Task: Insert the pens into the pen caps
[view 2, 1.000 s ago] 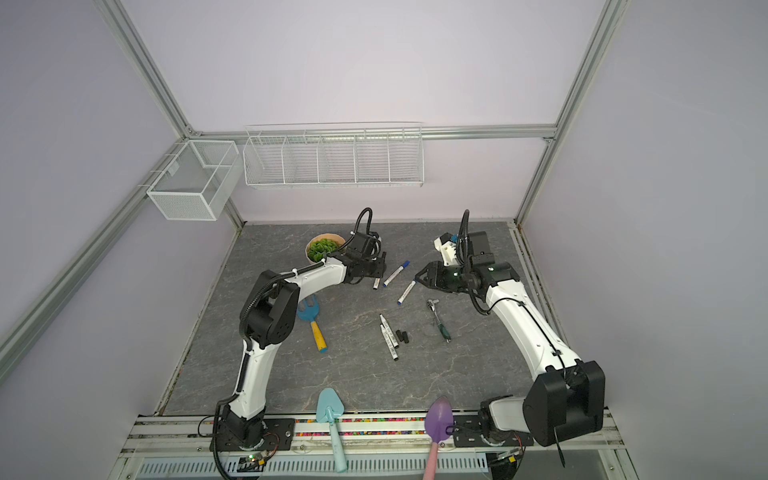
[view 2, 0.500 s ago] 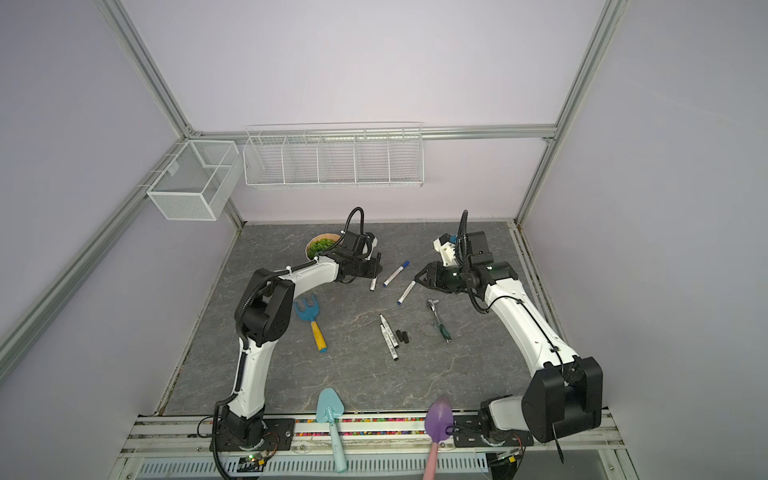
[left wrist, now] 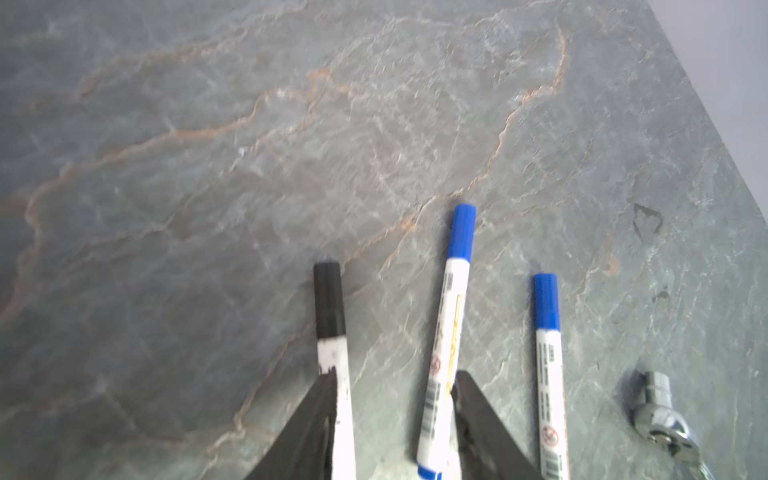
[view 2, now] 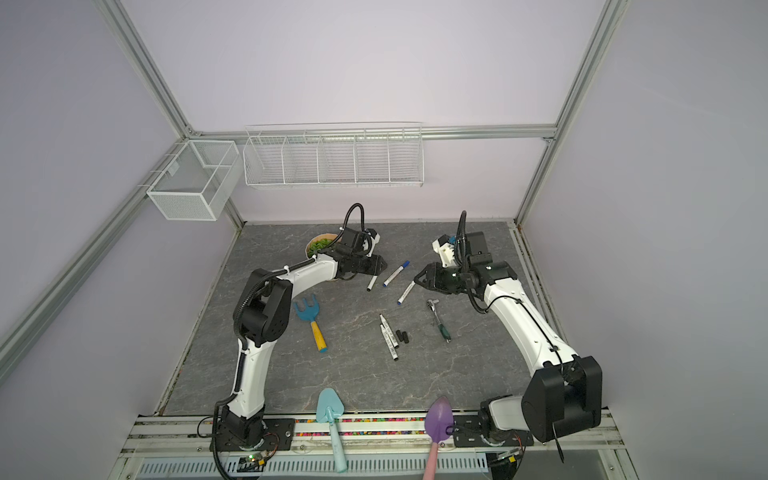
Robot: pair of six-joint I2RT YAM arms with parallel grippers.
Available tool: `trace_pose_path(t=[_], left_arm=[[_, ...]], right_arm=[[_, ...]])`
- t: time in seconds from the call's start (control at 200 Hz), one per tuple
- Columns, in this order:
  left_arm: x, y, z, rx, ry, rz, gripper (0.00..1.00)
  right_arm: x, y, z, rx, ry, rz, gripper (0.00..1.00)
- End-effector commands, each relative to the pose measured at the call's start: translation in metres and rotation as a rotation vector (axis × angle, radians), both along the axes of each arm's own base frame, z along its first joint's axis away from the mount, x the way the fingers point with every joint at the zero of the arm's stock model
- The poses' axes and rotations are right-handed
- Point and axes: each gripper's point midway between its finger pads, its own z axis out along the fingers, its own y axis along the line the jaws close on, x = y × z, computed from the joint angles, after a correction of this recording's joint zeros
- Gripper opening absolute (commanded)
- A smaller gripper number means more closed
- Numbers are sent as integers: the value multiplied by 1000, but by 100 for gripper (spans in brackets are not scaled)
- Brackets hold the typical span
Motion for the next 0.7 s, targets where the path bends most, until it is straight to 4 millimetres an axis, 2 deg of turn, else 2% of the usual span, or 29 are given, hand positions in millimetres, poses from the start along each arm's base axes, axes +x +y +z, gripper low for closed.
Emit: trace_pose_path(t=[0.0,0.105,0.285,0.38,0.485,0.695], left_arm=[[-15,5,39,-43,-69,26,48],[-59,15,32,34,-87,45,49],[-172,13,-14,188,-21,-66,53],[-218,6,-33,261,5,-173,56],[-239,0,-44,334,2,-233,59],[-238,0,-51,390,15,-214,59]], right_arm=[[-3,-1,4,-19,-22,22,41],[-4,-3,-1,-36,-20,15,41],[-6,-5,-9,-50,-7,20,41],[-6,-4,-10,-52,-7,23,41],[-5,-4,-9,-50,-12,29,41],[-7,-3,-5,-38,-18,29,41]])
